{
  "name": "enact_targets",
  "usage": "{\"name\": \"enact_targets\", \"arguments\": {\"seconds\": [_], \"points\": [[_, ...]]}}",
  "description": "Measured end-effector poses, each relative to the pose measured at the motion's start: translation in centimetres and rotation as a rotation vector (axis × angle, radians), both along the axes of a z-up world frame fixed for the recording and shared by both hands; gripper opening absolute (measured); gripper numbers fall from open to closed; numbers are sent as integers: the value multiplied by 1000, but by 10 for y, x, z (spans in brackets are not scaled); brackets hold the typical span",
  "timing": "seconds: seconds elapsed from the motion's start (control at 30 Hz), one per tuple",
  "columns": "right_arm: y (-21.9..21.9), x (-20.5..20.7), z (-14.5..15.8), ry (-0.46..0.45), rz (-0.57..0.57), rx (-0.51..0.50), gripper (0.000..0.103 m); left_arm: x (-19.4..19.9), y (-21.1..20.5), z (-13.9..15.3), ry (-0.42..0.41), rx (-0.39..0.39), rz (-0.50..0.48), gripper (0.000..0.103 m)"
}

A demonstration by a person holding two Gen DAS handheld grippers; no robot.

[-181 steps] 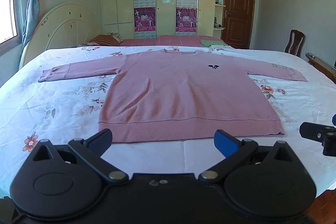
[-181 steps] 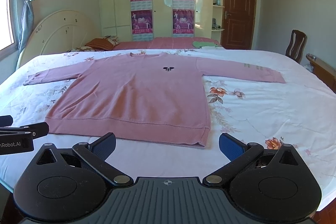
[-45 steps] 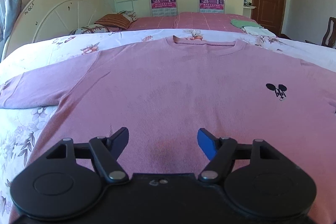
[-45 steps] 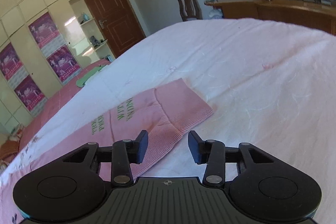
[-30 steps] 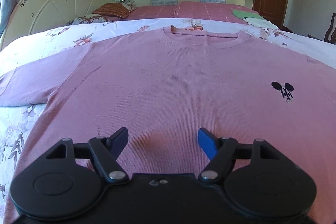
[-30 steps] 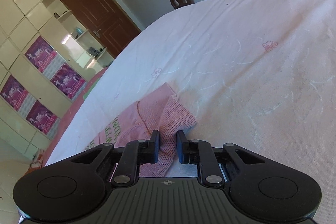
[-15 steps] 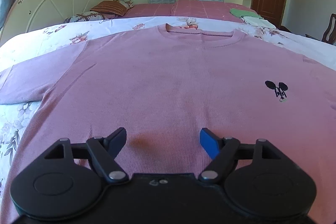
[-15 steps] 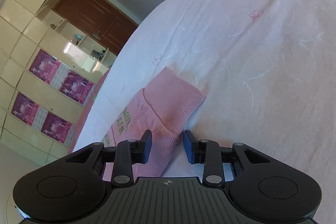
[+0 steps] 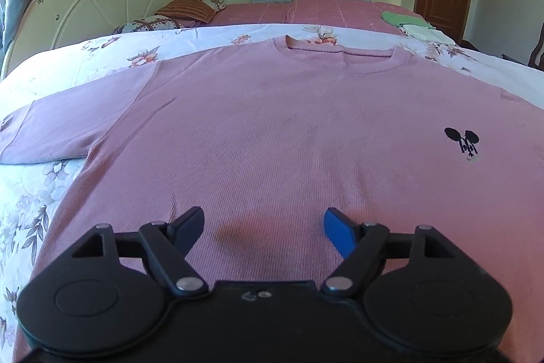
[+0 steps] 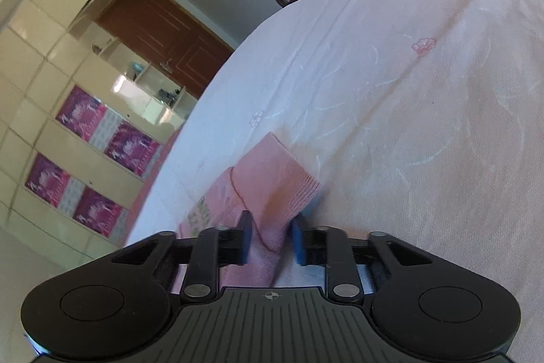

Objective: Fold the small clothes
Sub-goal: 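Carry the held sleeve across the sweatshirt body with the right tool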

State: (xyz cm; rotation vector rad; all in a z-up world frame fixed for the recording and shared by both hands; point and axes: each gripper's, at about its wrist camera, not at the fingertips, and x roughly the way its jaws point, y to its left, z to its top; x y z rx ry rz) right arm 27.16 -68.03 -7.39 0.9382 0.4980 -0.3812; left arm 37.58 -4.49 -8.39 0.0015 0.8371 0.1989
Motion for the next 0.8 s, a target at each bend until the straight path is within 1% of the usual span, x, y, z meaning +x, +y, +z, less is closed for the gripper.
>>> {"name": "enact_targets", "arguments": {"seconds": [0.07,0.1,0.17,0.23,0.33,0.4,0.53,0.7,0.8], "points": [[8,6,6,45,26,-89,9,-1,-1,2,-5,-4,-7,76],[17,9,10,73,46,-150,9,-1,-1,3,-6,-3,-11,76],[30,10,16,103,82,-246,8,-2,-1,4,-7,-3,-16,76],[44,13,24,120,111,-316,8,-4,2,6,-13,-9,-20,77],[66,17,33,128,144,-394,7,-8,6,10,-26,-9,-29,77],[80,14,38,122,163,-426,7,-12,9,11,-31,-5,-36,78],[110,29,46,109,200,-461,7,-20,21,13,-34,-5,-51,78],[150,47,56,89,263,-489,7,-27,33,10,-40,16,-127,80],[186,62,61,68,322,-497,7,-29,43,8,-45,15,-149,80]]}}
